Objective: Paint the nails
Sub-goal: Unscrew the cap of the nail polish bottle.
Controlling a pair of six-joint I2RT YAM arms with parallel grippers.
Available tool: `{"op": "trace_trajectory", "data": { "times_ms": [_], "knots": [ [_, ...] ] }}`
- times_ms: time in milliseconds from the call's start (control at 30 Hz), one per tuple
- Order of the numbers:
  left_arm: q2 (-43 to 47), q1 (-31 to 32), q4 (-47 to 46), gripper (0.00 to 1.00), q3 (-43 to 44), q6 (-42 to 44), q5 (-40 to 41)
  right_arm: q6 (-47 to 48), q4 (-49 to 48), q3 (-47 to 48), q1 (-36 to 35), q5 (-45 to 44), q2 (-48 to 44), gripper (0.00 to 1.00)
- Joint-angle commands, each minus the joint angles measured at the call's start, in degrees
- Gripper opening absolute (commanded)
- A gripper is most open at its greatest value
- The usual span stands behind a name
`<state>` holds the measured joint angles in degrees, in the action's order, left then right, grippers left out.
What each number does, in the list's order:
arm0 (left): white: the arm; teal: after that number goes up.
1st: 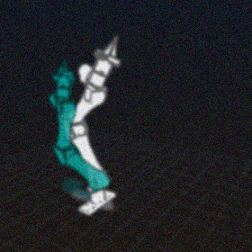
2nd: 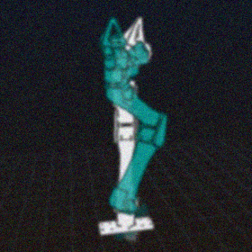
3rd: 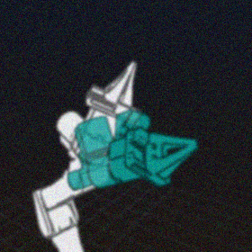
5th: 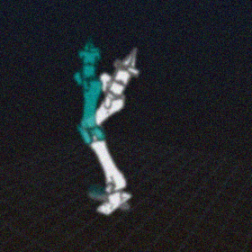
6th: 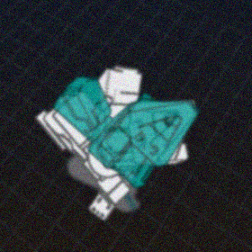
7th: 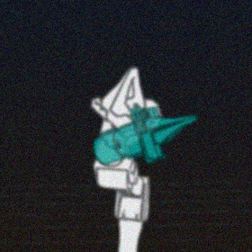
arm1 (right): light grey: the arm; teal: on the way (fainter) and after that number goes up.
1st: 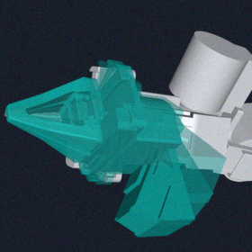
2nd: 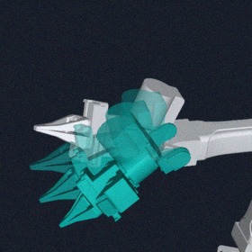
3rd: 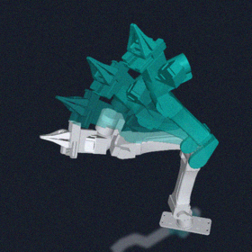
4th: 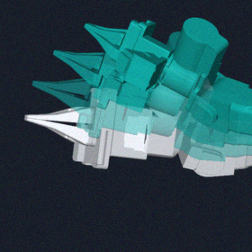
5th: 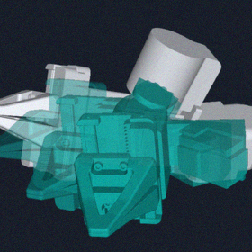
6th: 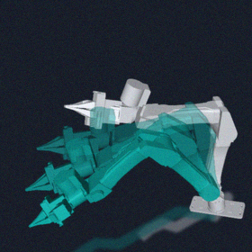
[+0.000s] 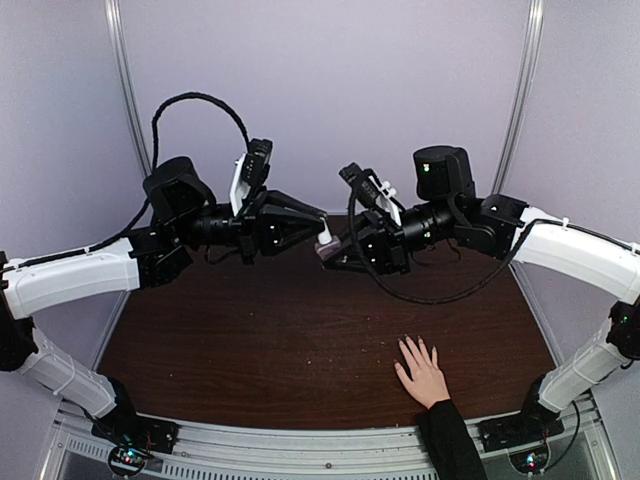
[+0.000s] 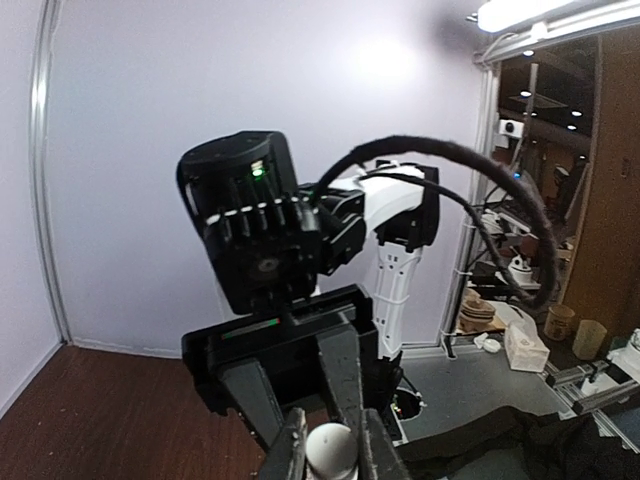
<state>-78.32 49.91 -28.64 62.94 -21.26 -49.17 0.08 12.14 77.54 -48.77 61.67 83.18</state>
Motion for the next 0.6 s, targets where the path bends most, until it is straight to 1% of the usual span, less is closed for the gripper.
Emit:
{"op": "trace_trajectory", "data": {
  "times_ms": [0,100,267,400,500,567],
  "knots": [
    [1.0,-0.1,5.4,0.01,0.9,2.8,9.9,1.3,1.3,1.2,0.3,-15.0,-1.3,0.00],
    [0.2,-0.1,7.9,0.00,1.5,2.5,17.8,0.9,1.6,1.0,0.3,-23.4,-1.4,0.00],
    [-2.3,0.0,12.9,0.00,4.3,0.0,27.5,1.1,3.1,1.9,0.3,-35.3,-1.1,0.00],
    [-3.9,0.0,13.8,0.00,5.4,-3.0,33.9,1.5,3.7,2.8,0.3,-41.9,-0.6,0.00],
    [-4.9,0.0,15.4,0.00,6.6,-4.1,35.9,1.6,4.3,3.1,0.3,-44.8,-0.2,0.00],
    [-5.1,0.0,16.1,0.11,7.2,-4.0,35.1,1.6,4.2,2.9,0.3,-44.6,-0.3,0.00]
  ]
}}
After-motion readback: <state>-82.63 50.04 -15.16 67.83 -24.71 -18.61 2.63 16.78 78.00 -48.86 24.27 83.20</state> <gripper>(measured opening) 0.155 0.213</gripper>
